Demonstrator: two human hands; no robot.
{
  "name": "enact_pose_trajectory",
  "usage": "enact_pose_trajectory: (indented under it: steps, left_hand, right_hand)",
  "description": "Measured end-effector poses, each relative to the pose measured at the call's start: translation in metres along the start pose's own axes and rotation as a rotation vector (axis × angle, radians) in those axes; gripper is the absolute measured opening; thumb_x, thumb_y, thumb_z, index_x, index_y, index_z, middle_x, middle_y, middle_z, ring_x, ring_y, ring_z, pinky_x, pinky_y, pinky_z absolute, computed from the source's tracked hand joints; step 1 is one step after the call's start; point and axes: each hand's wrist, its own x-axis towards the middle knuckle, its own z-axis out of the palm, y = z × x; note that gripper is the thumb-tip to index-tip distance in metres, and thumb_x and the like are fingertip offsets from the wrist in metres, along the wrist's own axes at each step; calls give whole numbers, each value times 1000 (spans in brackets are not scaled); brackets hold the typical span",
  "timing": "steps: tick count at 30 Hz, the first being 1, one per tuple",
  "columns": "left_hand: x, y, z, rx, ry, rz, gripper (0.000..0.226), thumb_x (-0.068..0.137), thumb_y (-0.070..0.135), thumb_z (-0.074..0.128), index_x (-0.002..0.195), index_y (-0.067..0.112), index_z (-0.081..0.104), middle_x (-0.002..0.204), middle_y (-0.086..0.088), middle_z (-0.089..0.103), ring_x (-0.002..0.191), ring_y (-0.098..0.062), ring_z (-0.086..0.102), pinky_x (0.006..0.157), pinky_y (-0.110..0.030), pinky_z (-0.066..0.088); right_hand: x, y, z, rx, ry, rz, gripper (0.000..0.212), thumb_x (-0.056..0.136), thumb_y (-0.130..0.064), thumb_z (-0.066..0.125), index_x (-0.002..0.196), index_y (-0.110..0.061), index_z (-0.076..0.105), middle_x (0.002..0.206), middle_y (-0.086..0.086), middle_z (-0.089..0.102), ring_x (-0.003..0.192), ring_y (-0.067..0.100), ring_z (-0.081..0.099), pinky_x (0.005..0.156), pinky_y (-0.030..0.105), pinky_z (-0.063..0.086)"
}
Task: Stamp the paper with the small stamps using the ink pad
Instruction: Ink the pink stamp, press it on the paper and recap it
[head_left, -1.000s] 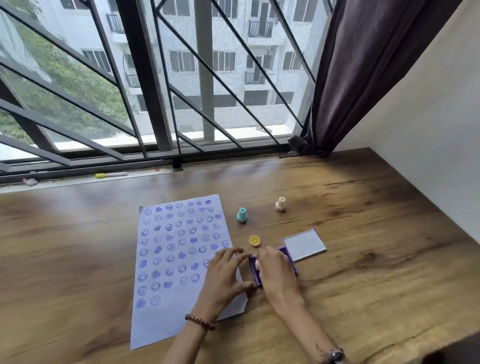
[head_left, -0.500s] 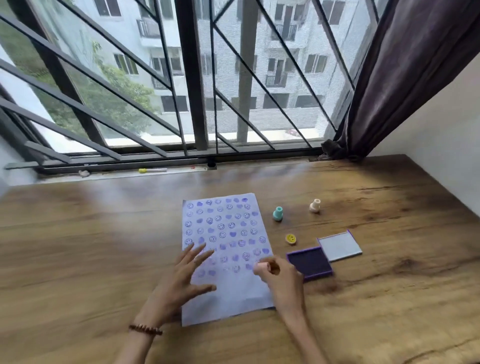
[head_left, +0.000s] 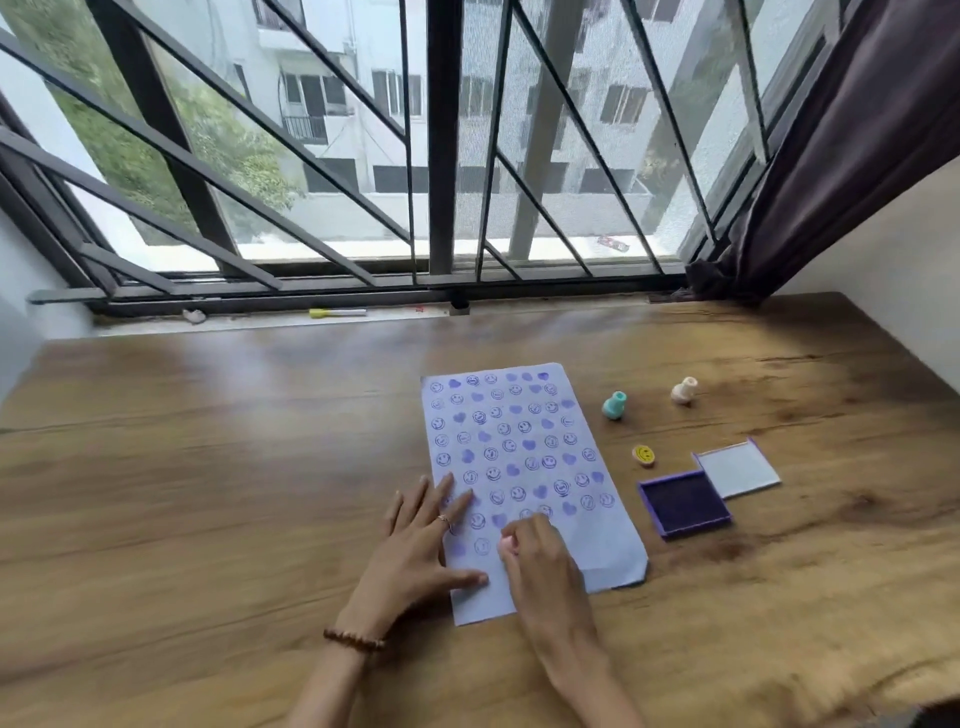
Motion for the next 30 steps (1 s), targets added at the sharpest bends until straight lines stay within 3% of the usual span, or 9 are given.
enact_pose_trajectory:
  steps: [3, 7, 13, 16, 19, 22, 25, 27, 30]
  left_hand:
    - [0, -1, 1, -7, 10, 0, 97, 69, 62, 62, 140, 40, -1, 143, 19, -23, 132, -7, -29, 113, -34, -18]
    - [0, -4, 5, -6, 9, -1, 100, 69, 64, 59, 134, 41, -13, 143, 21, -23, 131, -5, -31, 112, -33, -19]
    - [1, -4, 4, 12, 0, -2, 95, 69, 65, 59, 140, 42, -1, 142, 20, -23, 132, -6, -27, 114, -36, -16]
    - [1, -3, 1, 0, -22, 2, 96, 70, 65, 59, 141, 40, -1, 142, 18, -24, 132, -8, -28, 113, -38, -17]
    - [4, 3, -2, -70, -62, -20, 100, 74, 62, 57, 138, 32, -14, 146, 14, -24, 135, -13, -28, 112, -43, -18]
    - [16, 22, -8, -119, 46, -39, 83, 82, 54, 54, 143, 30, 3, 155, 7, -8, 143, -19, -12, 116, -49, -6]
    - [43, 63, -11, -199, 173, 45, 57, 87, 35, 58, 137, 23, 34, 151, -3, 28, 142, -21, 16, 115, -36, 17]
    - [68, 101, -8, -249, 141, 162, 41, 88, 22, 59, 128, 18, 48, 138, -5, 48, 132, -20, 38, 106, -31, 32]
    - [110, 154, 9, -164, 47, 319, 35, 89, 9, 54, 124, 14, 52, 132, -9, 54, 123, -24, 48, 100, -37, 40]
  right_hand:
    - [2, -4, 1, -72, 7, -7, 22, 99, -21, 32, 114, -17, 48, 118, -1, 50, 107, 14, 50, 81, 25, 44]
    - [12, -3, 0, -127, -88, -69, 23, 92, -4, 42, 113, -12, 50, 115, 5, 51, 108, 21, 49, 84, 29, 43]
    - [25, -11, -13, -312, -246, -198, 19, 89, 0, 42, 106, -3, 51, 113, 16, 52, 103, 31, 52, 80, 36, 43]
    - [35, 0, -25, -11, -205, -72, 15, 85, -9, 51, 93, -5, 63, 103, 13, 65, 93, 25, 59, 73, 28, 42]
    - [41, 27, -46, 645, -181, 254, 6, 75, -11, 70, 80, -8, 71, 88, 10, 73, 79, 14, 66, 69, 18, 51]
    - [39, 64, -70, 1089, -124, 457, 2, 78, -12, 70, 76, -11, 71, 81, 6, 75, 74, 11, 70, 64, 17, 57]
    - [36, 102, -95, 1221, -82, 532, 7, 81, -10, 67, 86, -5, 69, 77, 4, 75, 73, 11, 70, 63, 17, 58]
    - [37, 124, -110, 1233, -35, 559, 7, 83, -8, 65, 88, -4, 67, 73, 3, 73, 71, 12, 68, 66, 19, 58]
    - [41, 152, -124, 1263, 24, 557, 8, 85, -7, 62, 90, -2, 65, 75, 5, 69, 72, 13, 64, 69, 21, 57]
